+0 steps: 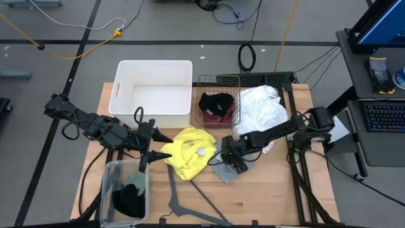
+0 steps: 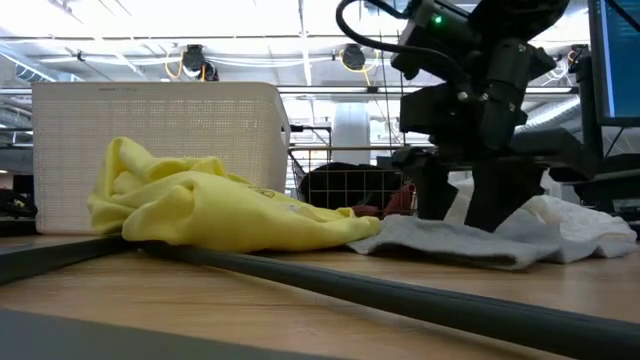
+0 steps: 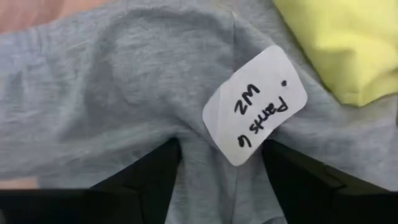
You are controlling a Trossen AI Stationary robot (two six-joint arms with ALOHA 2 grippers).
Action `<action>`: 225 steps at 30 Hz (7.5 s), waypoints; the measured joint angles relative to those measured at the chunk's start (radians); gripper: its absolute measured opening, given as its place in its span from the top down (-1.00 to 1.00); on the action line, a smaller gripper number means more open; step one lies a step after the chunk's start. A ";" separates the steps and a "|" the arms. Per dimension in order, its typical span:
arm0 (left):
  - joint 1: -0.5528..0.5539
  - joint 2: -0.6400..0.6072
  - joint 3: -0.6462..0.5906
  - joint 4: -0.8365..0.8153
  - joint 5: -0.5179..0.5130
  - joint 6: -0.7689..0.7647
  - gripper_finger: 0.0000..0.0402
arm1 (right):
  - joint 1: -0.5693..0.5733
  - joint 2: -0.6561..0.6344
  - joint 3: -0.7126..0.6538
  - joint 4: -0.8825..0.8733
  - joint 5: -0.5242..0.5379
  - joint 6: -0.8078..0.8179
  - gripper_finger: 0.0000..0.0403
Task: Pick & Place Cloths
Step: Put the gray boxer into the wire basket, then put the white dress into the white bin
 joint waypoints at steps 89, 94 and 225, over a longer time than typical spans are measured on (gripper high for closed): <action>0.008 0.000 -0.001 -0.009 0.001 0.109 -0.33 | -0.330 -0.780 -0.003 0.814 -0.221 0.089 1.00; 0.008 0.000 -0.001 -0.009 0.000 0.109 -0.33 | -0.505 -0.697 -0.003 0.814 -0.204 0.091 1.00; 0.008 0.000 -0.001 -0.027 0.000 0.105 -0.33 | -0.806 -0.582 -0.003 -0.580 0.263 0.448 -0.72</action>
